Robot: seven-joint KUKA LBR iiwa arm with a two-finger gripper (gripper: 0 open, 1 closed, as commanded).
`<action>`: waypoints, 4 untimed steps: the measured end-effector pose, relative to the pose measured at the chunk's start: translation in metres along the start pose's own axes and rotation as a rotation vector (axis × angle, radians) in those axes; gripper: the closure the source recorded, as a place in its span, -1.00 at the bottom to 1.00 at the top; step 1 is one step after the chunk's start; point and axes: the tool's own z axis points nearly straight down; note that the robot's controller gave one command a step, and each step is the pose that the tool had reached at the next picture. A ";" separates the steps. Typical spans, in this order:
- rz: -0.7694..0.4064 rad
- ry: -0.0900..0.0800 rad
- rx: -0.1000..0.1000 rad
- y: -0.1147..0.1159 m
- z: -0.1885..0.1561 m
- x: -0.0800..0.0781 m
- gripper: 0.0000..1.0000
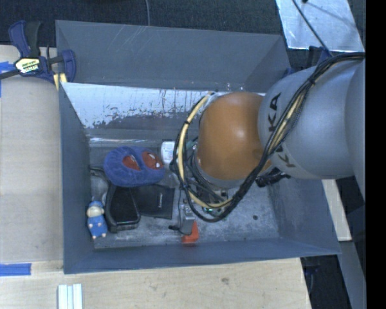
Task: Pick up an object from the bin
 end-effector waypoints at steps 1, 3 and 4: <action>-0.116 -0.011 0.000 0.014 0.074 -0.073 -1.00; -0.128 -0.018 -0.002 0.037 -0.103 -0.062 1.00; -0.004 -0.004 0.000 0.037 -0.036 -0.088 1.00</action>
Offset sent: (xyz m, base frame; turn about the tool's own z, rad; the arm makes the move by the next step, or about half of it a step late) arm 0.0705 0.0146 -0.0730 -0.1150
